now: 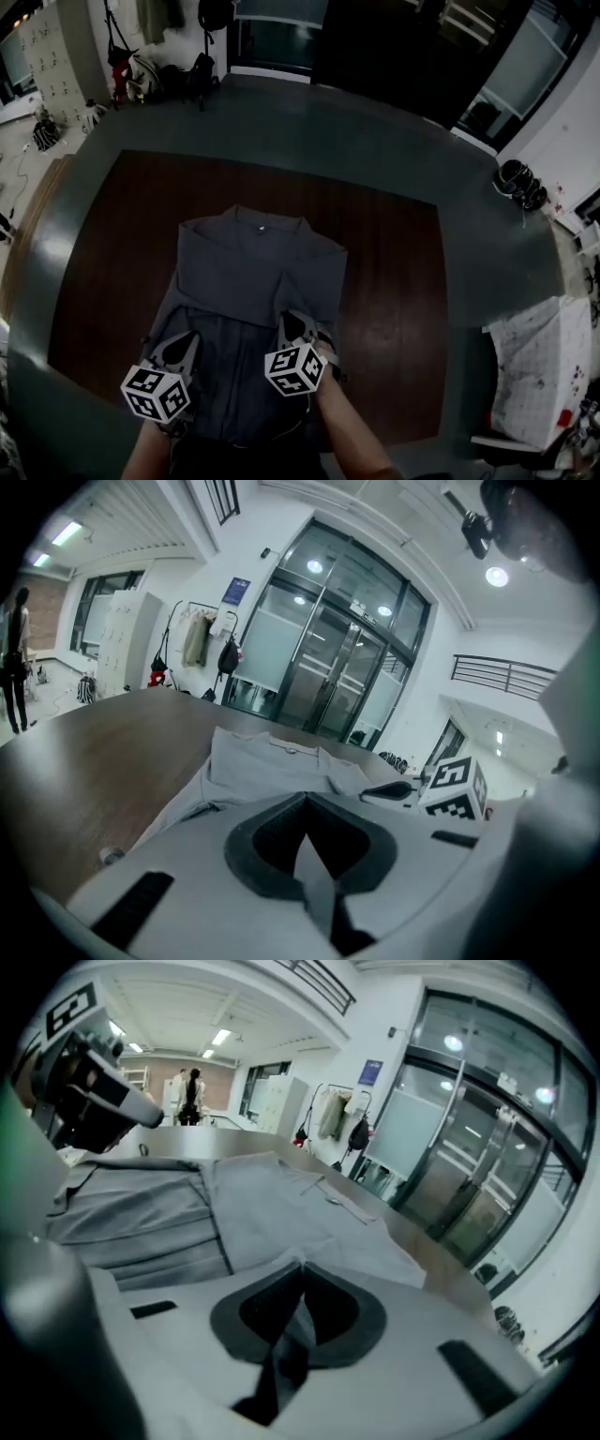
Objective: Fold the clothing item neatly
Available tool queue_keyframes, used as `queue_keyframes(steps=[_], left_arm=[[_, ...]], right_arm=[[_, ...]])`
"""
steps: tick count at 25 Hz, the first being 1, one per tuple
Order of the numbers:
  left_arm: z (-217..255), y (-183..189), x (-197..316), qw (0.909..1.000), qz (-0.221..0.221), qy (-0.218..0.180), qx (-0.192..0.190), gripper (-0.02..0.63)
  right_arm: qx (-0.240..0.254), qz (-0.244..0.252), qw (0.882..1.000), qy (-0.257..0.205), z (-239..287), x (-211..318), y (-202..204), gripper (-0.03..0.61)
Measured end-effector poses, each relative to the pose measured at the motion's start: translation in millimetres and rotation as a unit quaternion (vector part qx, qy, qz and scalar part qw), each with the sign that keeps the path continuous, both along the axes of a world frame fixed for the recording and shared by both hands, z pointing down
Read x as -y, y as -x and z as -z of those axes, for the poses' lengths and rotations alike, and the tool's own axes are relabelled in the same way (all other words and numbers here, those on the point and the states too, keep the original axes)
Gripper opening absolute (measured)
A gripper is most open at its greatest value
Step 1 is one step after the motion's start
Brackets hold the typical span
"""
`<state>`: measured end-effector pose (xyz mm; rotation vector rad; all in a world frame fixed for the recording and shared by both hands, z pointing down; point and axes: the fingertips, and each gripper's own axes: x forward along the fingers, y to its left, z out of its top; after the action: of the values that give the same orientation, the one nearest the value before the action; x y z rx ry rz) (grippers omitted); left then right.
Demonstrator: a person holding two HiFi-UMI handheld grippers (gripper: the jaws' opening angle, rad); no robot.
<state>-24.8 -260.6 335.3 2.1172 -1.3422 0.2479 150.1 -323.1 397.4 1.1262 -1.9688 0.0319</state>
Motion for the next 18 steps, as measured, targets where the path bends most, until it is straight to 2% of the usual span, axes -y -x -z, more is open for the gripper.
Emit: queue_keyframes(steps=[3,8,15,18], left_arm=[[-5,4,3,1.0000,0.005,0.003,-0.002,0.008],[-3,3,9,1.0000,0.006,0.001,0.000,0.008],[-11,11,10,0.9997,0.022,0.004,0.012,0.008],[-19,16,5,0.9995,0.027,0.012,0.014,0.008]], right_arm=[[0.021,-0.055,0.998,-0.030,17,22,-29,0.005],[-0.014,-0.102,0.992,-0.078,25,62,-93,0.005],[-0.009,-0.173,0.983,-0.056,-5,62,-136,0.026],[0.027,-0.209,0.976,-0.063,-3,55,-148,0.032]])
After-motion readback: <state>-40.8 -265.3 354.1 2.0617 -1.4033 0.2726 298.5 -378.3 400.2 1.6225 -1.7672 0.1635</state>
